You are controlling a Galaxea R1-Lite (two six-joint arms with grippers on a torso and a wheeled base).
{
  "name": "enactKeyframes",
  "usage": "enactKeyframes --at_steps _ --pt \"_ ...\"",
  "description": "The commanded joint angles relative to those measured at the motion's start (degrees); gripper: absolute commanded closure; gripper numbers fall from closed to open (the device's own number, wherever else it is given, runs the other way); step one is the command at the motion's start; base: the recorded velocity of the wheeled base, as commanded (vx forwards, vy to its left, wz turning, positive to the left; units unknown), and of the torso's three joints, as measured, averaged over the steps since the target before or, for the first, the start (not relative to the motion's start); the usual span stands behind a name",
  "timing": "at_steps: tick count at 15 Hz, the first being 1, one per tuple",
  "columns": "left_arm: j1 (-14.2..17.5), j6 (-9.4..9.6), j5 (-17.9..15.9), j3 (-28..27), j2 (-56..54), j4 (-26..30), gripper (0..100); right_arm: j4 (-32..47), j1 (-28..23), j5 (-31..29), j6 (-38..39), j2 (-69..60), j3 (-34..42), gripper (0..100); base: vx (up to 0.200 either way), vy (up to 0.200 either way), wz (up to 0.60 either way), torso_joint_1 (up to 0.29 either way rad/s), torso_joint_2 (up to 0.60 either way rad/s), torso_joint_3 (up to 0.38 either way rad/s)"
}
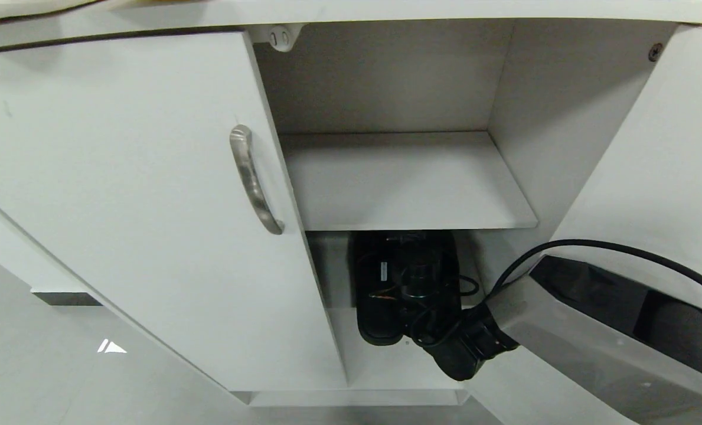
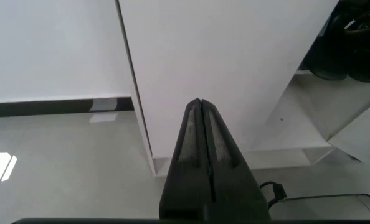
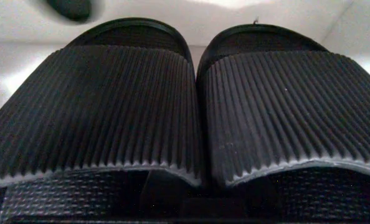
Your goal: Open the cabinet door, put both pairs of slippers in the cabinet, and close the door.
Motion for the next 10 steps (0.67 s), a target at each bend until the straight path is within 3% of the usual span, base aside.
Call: enactKeyframes --at_steps 1,10 --pt "0.0 0.04 0.0 0.0 0.1 0.0 100 1.5 -1.0 0.0 0.0 2.4 -4.2 100 0.0 0.0 0.0 0.0 0.0 0.0" --pt "0.0 -0.13 0.0 0.0 0.1 0.0 100 7.5 -4.1 0.7 0.1 10.0 -16.9 100 0.0 0.0 0.0 0.0 0.0 0.0"
